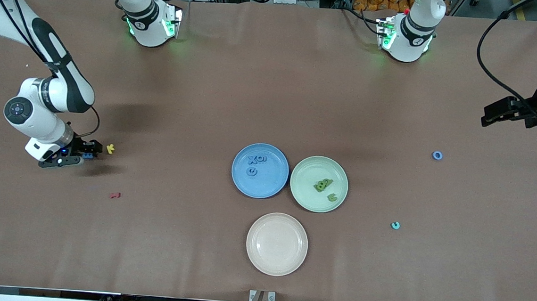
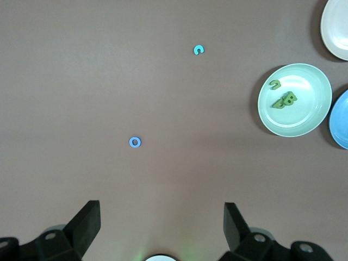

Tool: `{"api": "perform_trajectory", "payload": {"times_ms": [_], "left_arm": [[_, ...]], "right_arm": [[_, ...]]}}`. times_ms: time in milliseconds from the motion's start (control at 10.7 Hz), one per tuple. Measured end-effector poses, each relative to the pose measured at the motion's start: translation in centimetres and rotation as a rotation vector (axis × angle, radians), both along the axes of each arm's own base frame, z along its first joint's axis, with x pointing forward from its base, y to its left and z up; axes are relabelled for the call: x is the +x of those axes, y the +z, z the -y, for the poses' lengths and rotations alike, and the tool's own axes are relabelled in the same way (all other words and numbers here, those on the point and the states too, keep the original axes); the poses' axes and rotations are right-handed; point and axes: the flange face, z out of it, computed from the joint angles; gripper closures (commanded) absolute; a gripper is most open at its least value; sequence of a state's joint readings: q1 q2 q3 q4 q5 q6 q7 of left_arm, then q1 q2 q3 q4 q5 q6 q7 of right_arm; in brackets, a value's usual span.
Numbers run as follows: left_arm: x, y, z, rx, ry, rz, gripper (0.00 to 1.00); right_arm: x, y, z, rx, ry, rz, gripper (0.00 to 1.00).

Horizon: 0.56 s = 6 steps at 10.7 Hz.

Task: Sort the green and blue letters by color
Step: 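Grasp the blue E with the right gripper while the left gripper returns to rest, then carry the blue E to the blue plate and open the right gripper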

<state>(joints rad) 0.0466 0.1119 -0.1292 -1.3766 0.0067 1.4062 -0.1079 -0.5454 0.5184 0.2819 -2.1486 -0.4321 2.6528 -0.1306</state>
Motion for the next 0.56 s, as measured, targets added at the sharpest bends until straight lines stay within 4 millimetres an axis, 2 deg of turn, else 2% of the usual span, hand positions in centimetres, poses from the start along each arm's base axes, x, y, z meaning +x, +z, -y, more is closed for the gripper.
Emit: {"api": "perform_trajectory", "payload": {"times_ms": [187, 374, 560], "left_arm": [[-1.3, 1.4, 0.8, 0.004, -0.014, 0.002, 0.0], [-2.1, 1.8, 1.4, 0.007, -0.025, -0.013, 0.0], [-2.7, 2.1, 1.4, 0.009, -0.026, -0.019, 0.0]], "right_arm": [[-0.1, 0.6, -0.1, 0.009, 0.007, 0.006, 1.0], [-0.1, 0.8, -0.3, 0.025, 0.014, 0.011, 1.0], [0.4, 1.4, -1.9, 0.043, 0.038, 0.025, 1.0]]}}
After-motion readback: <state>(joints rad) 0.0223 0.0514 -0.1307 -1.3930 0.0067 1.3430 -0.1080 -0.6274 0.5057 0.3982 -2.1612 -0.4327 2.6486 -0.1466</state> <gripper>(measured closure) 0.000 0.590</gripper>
